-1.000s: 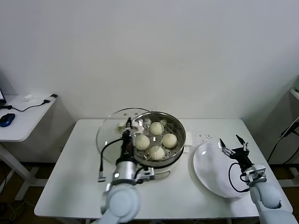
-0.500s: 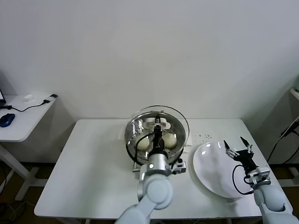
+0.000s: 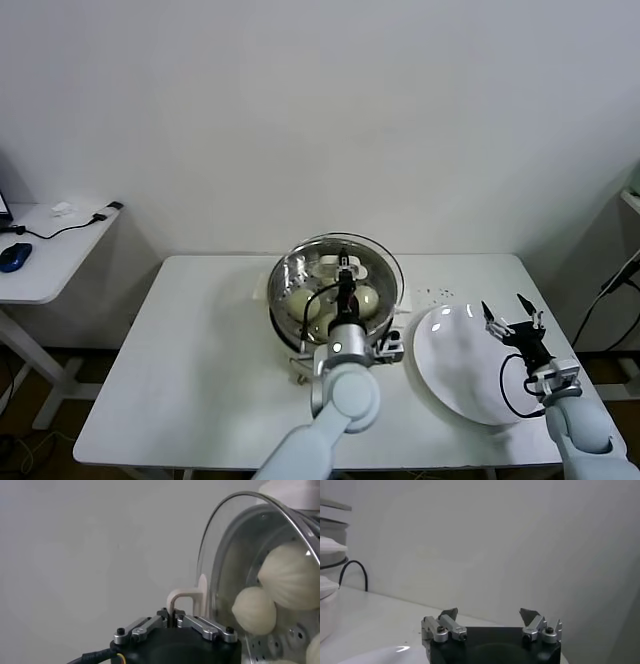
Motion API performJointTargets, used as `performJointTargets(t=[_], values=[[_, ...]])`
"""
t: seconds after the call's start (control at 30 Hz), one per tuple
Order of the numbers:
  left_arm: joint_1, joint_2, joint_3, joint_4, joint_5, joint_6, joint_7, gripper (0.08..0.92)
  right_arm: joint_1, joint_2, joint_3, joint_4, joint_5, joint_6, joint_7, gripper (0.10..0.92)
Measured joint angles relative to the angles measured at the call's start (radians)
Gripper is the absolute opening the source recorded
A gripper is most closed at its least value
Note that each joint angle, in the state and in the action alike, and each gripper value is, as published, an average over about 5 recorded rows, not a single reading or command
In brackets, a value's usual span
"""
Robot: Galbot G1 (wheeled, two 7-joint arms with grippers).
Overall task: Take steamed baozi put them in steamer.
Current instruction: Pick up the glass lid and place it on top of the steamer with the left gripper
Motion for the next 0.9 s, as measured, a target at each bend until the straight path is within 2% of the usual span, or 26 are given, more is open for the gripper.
performJointTargets(t=[0.9], values=[[0.002, 0.013, -0.029, 0.043, -0.011, -0.001, -0.008, 0.147, 0.013, 0.013, -0.003, -0.015, -0.02, 0.004, -0.007, 0.823]])
